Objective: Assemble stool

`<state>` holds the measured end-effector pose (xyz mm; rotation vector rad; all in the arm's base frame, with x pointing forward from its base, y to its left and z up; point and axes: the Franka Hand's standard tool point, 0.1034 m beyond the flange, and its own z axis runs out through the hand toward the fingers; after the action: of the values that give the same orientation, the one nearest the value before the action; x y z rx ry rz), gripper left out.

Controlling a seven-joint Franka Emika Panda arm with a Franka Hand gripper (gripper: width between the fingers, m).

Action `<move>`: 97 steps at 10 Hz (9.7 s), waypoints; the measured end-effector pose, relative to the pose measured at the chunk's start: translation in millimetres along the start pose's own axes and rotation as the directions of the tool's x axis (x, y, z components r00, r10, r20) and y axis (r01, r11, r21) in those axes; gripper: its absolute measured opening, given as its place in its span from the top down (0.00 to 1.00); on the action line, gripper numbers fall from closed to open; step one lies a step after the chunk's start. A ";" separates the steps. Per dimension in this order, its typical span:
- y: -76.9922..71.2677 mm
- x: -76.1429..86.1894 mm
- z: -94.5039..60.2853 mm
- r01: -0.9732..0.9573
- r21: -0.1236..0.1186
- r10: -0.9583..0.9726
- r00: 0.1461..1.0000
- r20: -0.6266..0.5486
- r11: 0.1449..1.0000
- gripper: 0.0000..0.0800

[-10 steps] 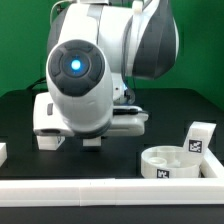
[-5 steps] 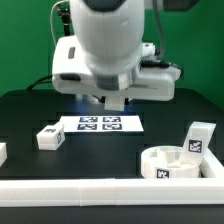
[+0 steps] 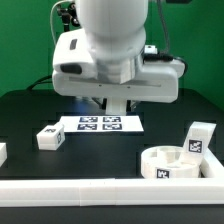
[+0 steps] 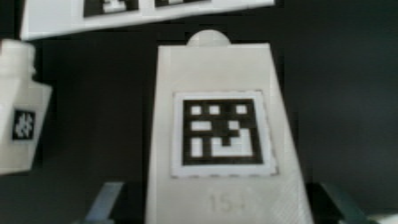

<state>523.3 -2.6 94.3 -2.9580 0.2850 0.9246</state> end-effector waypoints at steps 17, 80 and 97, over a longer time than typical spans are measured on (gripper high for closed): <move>-38.7 51.4 -62.3 0.077 -0.017 -0.055 0.534 -0.844 0.997 0.58; -69.6 69.4 -39.2 0.140 -0.074 -0.157 0.803 -0.576 0.987 0.58; -75.8 70.7 -38.4 -0.640 0.516 0.821 0.482 -0.307 0.569 0.58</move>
Offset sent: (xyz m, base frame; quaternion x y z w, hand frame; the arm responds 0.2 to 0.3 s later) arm 0.0255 0.0224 0.0038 0.0297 0.1605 0.0003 0.9866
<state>615.7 57.1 83.7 -2.6071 1.6832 -0.0403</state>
